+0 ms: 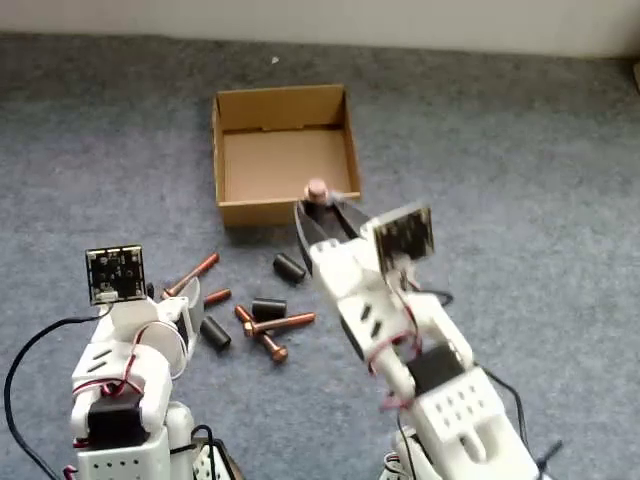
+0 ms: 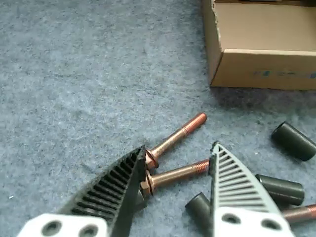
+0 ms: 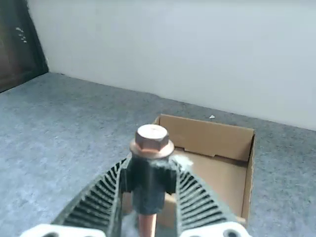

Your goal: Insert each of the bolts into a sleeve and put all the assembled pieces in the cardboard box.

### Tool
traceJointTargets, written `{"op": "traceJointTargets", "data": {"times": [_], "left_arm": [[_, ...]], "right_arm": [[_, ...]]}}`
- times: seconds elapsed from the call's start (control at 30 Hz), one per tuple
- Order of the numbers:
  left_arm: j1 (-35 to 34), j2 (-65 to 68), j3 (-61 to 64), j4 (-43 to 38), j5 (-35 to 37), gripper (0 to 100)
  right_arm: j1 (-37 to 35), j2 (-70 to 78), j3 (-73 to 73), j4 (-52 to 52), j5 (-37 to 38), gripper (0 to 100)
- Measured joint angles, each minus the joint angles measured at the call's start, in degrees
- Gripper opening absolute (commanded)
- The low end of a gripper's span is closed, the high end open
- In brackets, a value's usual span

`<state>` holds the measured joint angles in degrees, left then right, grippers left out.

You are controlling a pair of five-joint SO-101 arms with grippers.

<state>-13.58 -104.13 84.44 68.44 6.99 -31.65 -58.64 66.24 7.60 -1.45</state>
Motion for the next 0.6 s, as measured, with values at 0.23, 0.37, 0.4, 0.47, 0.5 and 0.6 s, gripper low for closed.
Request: {"op": "traceJointTargets", "data": {"times": [0.23, 0.37, 0.4, 0.47, 0.5, 0.6], "left_arm": [[-3.0, 0.0, 2.2, -3.3, 0.0, 23], [-3.2, 0.0, 2.2, -3.4, 0.0, 23], [-3.2, 0.0, 2.2, -3.5, 0.0, 23], [-3.2, 0.0, 2.2, -3.5, 0.0, 23], [-3.2, 0.0, 2.2, -3.5, 0.0, 23], [-3.2, 0.0, 2.2, -3.5, 0.0, 23]], "right_arm": [[3.3, 27.1, -10.8, -14.1, 0.0, 0.9], [3.5, 39.8, -15.4, -17.5, 0.0, 1.0], [3.5, 42.7, -16.7, -17.7, -0.1, 1.0], [3.5, 47.9, -19.2, -17.9, -0.1, 1.0], [3.8, 50.2, -20.6, -18.0, -0.1, 1.1], [4.6, 56.4, -24.4, -18.0, -0.3, 2.7]]}}
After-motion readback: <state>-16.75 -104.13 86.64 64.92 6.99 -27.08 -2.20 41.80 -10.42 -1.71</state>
